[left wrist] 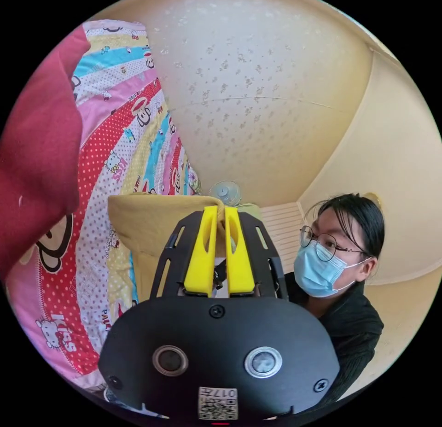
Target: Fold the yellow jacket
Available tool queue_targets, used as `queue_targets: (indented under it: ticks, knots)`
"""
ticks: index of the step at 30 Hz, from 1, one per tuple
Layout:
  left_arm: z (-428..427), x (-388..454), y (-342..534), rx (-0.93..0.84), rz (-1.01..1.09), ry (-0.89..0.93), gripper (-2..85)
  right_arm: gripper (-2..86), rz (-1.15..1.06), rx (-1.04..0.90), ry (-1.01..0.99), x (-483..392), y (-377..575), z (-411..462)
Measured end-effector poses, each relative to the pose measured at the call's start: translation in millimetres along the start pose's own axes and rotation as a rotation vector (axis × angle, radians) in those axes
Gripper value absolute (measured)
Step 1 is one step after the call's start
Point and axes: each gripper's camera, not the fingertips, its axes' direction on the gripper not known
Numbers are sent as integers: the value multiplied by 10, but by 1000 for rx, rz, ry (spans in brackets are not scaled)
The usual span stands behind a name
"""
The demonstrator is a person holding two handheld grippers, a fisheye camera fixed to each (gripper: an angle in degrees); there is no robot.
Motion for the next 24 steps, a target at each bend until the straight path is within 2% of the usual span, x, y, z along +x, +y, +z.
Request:
queue_targets:
  ticks: [4, 8, 12, 15, 16, 19, 21, 24]
  knots:
    - [-69, -212, 0, 2, -4, 37, 41, 103, -72, 156, 19, -266, -178, -58]
    - [-470, -439, 96, 93, 47, 30, 86, 53, 6, 116, 108, -210, -408, -33]
    - [-876, -421, 669, 254, 182, -141, 121, 47, 181, 38, -41, 235, -730, 144]
    - [-756, -479, 1119, 322, 210, -291, 126, 45, 272, 65, -201, 542, -1036, 231]
    - [-602, -581, 1252, 327, 183, -280, 126, 45, 288, 82, -226, 615, -1088, 201]
    - [-34, -895, 1425, 226, 84, -122, 117, 45, 399, 269, -295, 1178, -1139, -402]
    - [342, -1009, 1493, 130, 29, -59, 115, 45, 483, 443, -200, 1696, -752, -1086]
    - [851, -989, 1622, 16, 26, -18, 114, 45, 622, 545, 20, 2372, 95, -1821]
